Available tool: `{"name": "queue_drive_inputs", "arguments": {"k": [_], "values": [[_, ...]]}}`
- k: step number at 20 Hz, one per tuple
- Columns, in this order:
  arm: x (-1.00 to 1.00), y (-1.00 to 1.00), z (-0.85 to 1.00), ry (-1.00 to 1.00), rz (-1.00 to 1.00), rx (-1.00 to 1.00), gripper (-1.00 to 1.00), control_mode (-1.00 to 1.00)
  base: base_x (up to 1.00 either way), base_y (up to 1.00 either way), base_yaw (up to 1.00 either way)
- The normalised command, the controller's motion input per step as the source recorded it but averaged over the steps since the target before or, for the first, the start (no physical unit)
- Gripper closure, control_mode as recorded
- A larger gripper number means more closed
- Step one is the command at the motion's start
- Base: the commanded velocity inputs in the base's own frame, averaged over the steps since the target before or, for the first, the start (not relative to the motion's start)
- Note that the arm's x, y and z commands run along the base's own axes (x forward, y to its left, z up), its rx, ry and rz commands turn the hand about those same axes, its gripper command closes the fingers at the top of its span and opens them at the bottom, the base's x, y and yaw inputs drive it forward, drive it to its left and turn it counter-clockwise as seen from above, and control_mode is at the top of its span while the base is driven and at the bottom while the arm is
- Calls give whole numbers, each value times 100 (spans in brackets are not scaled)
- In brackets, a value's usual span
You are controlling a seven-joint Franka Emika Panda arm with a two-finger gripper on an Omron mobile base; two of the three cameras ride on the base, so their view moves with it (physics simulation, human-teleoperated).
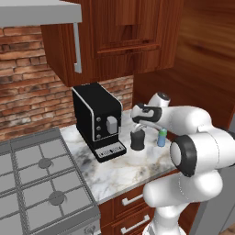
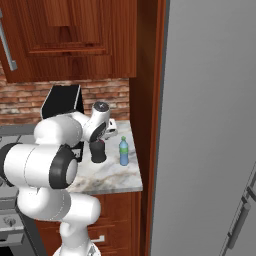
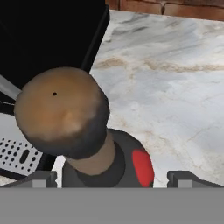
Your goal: Place the drinks on the dining counter in a tight cluster.
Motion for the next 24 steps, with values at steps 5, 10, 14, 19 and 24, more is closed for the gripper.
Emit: {"name": "queue_drive_inputs", "arguments": {"k": [5, 10, 14, 19, 24], "values": [[9, 4, 0, -3, -8, 0, -100, -100, 0, 0, 0], [0, 0, 15, 0, -5, 3, -100, -100, 0, 0, 0], [0, -3, 23, 0, -3, 6, -100, -100, 0, 0, 0], [13, 0, 5, 0, 0, 5, -100, -100, 0, 0, 0], [27, 0, 0, 0, 0, 1, -100, -100, 0, 0, 0]]}}
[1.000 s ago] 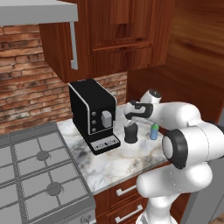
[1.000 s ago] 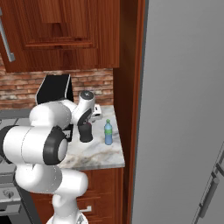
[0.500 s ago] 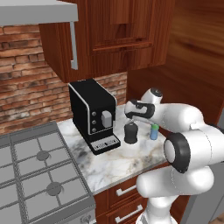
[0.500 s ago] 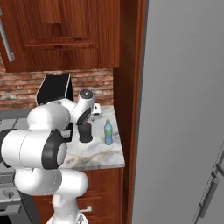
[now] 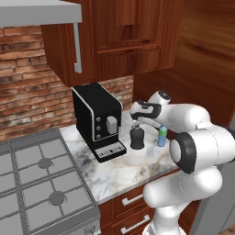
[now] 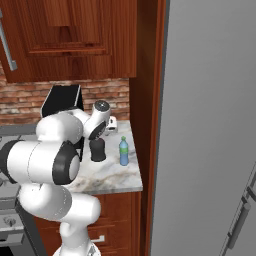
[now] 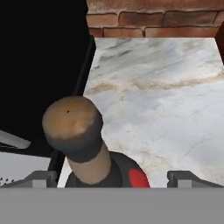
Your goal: Place the drinks on the dining counter in a tight cluster.
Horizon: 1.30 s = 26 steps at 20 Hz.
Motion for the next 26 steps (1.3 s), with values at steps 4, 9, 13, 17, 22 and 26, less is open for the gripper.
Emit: {"name": "queue_drive_inputs", "arguments": {"k": [4, 9, 13, 17, 22, 26], "values": [[-4, 0, 0, 0, 0, 2, -100, -100, 0, 0, 0], [-10, 2, 0, 0, 0, 2, -100, -100, 0, 0, 0], [-1, 6, 0, -2, 0, 0, -100, -100, 0, 0, 0], [0, 6, 0, -15, 0, 0, -100, -100, 0, 0, 0], [0, 0, 0, -8, 0, 0, -100, -100, 0, 0, 0], [0, 0, 0, 0, 0, 0, -100, -100, 0, 0, 0]]}}
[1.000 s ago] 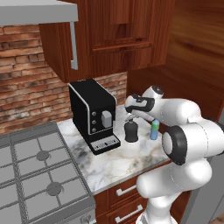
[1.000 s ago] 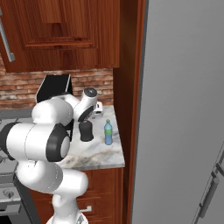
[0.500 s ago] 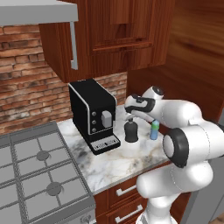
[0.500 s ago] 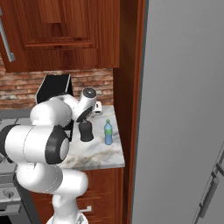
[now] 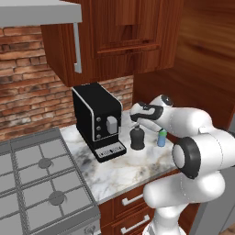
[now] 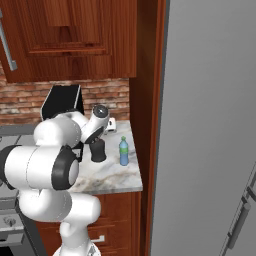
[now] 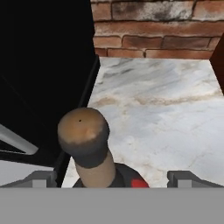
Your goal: Place the drinks on the dining counter in a tight cluster.
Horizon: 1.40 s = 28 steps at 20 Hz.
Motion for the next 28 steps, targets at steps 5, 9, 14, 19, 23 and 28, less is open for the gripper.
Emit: {"name": "queue_drive_inputs", "arguments": {"k": [5, 9, 14, 19, 23, 28], "values": [[1, 0, 0, 0, 0, 0, -100, -100, 0, 0, 0], [1, 0, 0, 0, 0, 0, 100, -100, 0, 0, 0], [0, 0, 0, 0, 0, 0, 100, -100, 0, 0, 0], [0, 0, 0, 0, 0, 0, 100, -100, 0, 0, 0], [-3, 0, 0, 0, 0, 0, 100, -100, 0, 0, 0], [-60, -2, 35, -5, 0, 0, 100, -100, 0, 0, 0]]}}
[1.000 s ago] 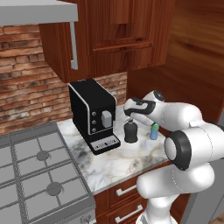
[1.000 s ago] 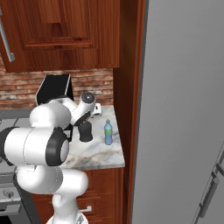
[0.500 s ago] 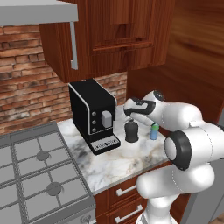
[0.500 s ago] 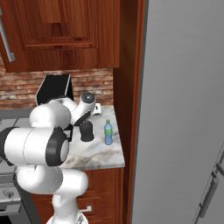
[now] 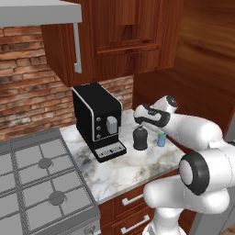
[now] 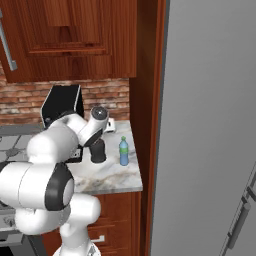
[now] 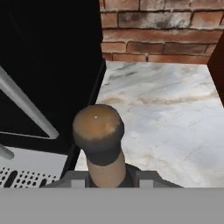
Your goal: Place the drinks on the dining counter in a tight cluster.
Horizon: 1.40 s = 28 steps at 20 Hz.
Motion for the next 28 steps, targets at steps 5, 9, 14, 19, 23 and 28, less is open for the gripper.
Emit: {"name": "queue_drive_inputs", "arguments": {"k": [5, 9, 14, 19, 23, 28], "values": [[-94, 0, 78, -3, 0, 0, 100, -100, 0, 0, 0], [-82, 0, 100, 6, 0, 0, 100, -100, 0, 0, 0], [-75, 0, 100, 11, 0, 0, 100, -100, 0, 0, 0], [-89, 0, 100, 1, 0, 0, 100, -100, 0, 0, 0], [-66, 0, 71, -4, 0, 1, 100, -100, 0, 0, 0], [-9, 0, 2, -3, 0, 0, 100, -100, 0, 0, 0]]}}
